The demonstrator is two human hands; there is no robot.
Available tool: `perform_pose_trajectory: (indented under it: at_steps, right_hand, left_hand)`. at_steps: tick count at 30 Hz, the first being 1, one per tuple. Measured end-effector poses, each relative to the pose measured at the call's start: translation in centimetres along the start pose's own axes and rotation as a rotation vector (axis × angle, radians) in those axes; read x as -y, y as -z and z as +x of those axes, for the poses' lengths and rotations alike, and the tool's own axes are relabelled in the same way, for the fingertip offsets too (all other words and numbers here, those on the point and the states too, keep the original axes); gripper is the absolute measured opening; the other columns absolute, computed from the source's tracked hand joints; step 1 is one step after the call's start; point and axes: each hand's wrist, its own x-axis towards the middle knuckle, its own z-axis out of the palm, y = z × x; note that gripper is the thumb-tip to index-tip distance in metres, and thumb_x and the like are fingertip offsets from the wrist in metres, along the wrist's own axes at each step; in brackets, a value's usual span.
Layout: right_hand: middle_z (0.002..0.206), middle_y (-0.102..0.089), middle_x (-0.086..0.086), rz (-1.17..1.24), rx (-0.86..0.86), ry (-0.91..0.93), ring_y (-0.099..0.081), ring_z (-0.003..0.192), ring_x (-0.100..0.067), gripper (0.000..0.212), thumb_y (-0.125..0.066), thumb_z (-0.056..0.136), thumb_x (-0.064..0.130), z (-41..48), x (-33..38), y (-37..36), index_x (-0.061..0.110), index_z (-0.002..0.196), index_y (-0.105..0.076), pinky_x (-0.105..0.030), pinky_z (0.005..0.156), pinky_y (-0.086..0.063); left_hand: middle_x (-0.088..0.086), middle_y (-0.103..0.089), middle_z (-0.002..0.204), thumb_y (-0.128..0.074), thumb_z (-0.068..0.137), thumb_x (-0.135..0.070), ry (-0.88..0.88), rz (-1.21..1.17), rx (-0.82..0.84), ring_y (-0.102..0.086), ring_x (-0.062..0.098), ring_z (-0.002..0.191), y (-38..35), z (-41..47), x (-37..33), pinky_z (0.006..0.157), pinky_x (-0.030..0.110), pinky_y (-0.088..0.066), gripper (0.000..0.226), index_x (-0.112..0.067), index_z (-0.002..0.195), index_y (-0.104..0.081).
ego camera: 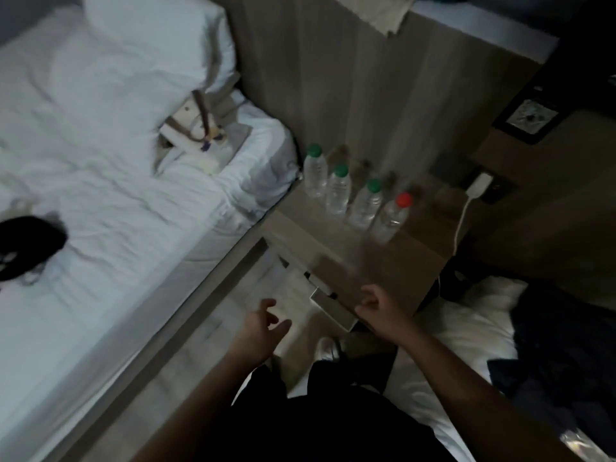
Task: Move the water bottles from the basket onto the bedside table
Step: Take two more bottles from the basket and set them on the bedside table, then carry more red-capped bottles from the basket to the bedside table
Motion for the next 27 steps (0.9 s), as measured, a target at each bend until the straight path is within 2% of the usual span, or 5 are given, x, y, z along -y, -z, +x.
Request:
perform_pose_trajectory:
  at_steps: [3,8,12,19,27]
  right_hand:
    - [0.11,-0.055,-0.004,-0.081,0.059,0.048,-0.054,0.1,-0.017,0.046,-0.063,0.087,0.02,-0.1,1.2,-1.6,0.015,0.13,-0.047,-0.026,0.08,-0.041]
    - [0.116,-0.06,-0.011,-0.26,0.133,0.148,-0.058,0.105,-0.023,0.045,-0.065,0.084,0.018,-1.3,4.0,-6.3,0.012,0.127,-0.051,-0.036,0.093,-0.046]
    - [0.122,-0.058,-0.007,-0.438,0.204,0.246,-0.058,0.108,-0.02,0.05,-0.063,0.087,0.024,-3.5,6.3,-12.3,0.015,0.133,-0.047,-0.03,0.091,-0.045]
    - [0.118,-0.06,-0.004,-0.577,0.314,0.358,-0.058,0.104,-0.019,0.047,-0.06,0.087,0.028,-12.3,8.6,-29.0,0.018,0.131,-0.047,-0.027,0.084,-0.044]
    - [0.109,-0.06,0.001,-0.816,0.71,0.626,-0.057,0.094,-0.013,0.042,-0.06,0.086,0.027,-24.0,9.0,-49.0,0.021,0.126,-0.052,-0.024,0.08,-0.043]
  left_hand:
    - [0.007,-0.062,0.106,-0.065,0.084,-0.035,0.04,-0.021,-0.06,-0.057,0.017,0.096,0.1,-2.8,3.4,0.082,0.027,-0.044,0.052,-0.015,0.128,-0.045]
    - [0.008,-0.063,0.11,-0.064,0.085,-0.036,0.124,-0.094,-0.137,-0.059,0.02,0.103,1.3,-6.8,9.6,0.09,0.031,-0.046,0.048,-0.016,0.125,-0.048]
    - [0.005,-0.062,0.11,-0.062,0.085,-0.039,0.168,-0.139,-0.198,-0.059,0.021,0.105,2.8,-10.8,15.3,0.09,0.03,-0.045,0.046,-0.017,0.124,-0.048]
    - [0.003,-0.061,0.114,-0.058,0.086,-0.043,0.246,-0.246,-0.307,-0.058,0.017,0.103,5.4,-21.5,29.4,0.085,0.029,-0.044,0.046,-0.02,0.125,-0.047]
    - [0.005,-0.061,0.111,-0.058,0.088,-0.04,0.529,-0.543,-0.547,-0.06,0.016,0.092,6.2,-35.7,45.8,0.078,0.032,-0.049,0.045,-0.017,0.125,-0.048]
